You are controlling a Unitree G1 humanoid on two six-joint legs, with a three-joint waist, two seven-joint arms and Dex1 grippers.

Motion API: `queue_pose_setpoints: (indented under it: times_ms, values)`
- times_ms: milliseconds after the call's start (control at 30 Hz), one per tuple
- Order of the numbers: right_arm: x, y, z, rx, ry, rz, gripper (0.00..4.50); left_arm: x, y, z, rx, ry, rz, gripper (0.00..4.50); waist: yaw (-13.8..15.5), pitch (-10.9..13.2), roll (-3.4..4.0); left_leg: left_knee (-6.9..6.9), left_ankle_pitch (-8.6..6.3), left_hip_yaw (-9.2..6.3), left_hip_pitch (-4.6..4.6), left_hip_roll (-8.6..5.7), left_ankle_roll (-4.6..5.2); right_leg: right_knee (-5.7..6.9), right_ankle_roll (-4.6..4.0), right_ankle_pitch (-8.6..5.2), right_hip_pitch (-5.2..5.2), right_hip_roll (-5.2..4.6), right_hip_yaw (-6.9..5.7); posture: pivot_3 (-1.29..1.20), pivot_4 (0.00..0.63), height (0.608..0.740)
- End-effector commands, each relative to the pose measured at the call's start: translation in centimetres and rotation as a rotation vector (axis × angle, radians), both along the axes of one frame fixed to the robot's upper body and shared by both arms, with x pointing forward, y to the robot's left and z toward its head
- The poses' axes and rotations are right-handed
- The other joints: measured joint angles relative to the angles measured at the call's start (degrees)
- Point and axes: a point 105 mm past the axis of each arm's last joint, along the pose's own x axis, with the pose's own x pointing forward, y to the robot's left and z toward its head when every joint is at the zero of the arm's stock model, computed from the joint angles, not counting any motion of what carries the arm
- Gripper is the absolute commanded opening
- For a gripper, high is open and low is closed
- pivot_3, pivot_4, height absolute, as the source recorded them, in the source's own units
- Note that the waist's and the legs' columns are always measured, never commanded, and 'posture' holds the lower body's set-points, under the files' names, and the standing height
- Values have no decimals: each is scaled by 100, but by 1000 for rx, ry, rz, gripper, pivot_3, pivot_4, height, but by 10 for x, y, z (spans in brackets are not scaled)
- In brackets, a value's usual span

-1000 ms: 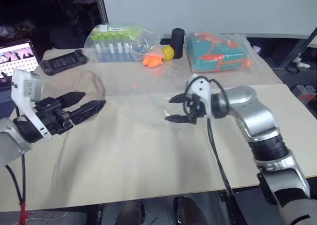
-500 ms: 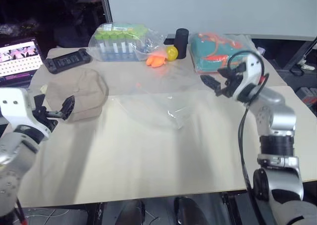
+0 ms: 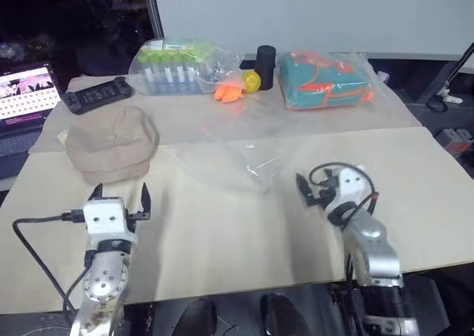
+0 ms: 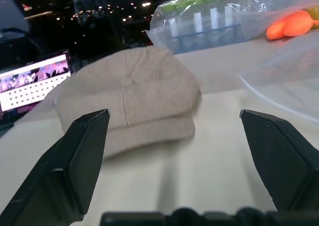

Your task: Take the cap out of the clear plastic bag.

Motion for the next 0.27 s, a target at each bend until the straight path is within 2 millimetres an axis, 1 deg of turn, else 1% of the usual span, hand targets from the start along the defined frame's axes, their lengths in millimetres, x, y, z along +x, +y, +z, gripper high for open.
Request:
queue_pose_setpoints:
  times_ms: [33, 167, 267]
  values:
    - [-10, 2, 2, -39, -56, 20, 4478, -10, -1, -18, 19, 19, 5, 4500, 5, -5, 0, 0, -1, 1, 4, 0, 2, -2, 1, -1, 4, 0, 0, 0, 150, 740]
    - [-12, 1, -4, -33, -50, 6, 4478, -16, -2, -36, 9, 60, -2, 4500, 8, -5, -1, 0, -3, 1, -5, 0, 6, -2, 3, -2, -5, 0, -1, 0, 150, 740]
    - [-13, 3, -4, -42, -53, -2, 4478, -17, -5, -45, -25, 73, -10, 4500, 13, -7, -2, 0, -3, 1, 2, 1, 6, 0, 3, -2, 2, 1, -2, 0, 150, 740]
